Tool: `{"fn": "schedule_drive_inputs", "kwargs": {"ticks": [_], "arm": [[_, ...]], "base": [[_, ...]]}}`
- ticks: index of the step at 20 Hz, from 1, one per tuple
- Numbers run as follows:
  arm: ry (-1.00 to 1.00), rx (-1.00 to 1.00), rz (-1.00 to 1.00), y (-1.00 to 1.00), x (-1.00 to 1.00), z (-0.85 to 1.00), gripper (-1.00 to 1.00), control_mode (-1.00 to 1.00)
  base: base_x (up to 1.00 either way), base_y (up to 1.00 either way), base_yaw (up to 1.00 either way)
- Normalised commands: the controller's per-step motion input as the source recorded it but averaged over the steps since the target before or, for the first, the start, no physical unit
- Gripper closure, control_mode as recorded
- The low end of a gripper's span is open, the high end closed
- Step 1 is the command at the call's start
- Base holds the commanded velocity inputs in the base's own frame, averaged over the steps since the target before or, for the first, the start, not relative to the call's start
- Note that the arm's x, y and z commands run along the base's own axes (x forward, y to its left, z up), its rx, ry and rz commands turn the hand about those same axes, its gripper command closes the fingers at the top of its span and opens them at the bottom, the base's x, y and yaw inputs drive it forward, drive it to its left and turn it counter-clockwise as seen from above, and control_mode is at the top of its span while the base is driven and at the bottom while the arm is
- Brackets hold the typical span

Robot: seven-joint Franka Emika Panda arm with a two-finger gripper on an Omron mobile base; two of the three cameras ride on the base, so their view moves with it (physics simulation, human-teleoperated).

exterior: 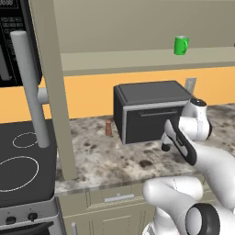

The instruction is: Pick the ketchup and shaker from the counter and place them in the cabinet.

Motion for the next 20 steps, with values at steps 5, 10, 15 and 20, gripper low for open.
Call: {"fn": "schedule_drive_inputs", "kwargs": {"ticks": [5, 10, 15, 20], "arm": [[0.00, 0.00, 0.00, 0.00, 0.23, -0.27, -1.00, -1.00], [0.00, 0.00, 0.00, -0.02, 0.23, -0.14, -1.00, -1.00], [0.00, 0.00, 0.00, -0.03, 0.20, -0.08, -1.00, -1.00], [0.00, 0.00, 0.00, 0.00, 0.23, -0.07, -1.00, -1.00]], "base": [[0.00, 0.00, 0.00], [0.00, 0.00, 0.00], [0.00, 0.00, 0.00], [0.00, 0.00, 0.00]]}}
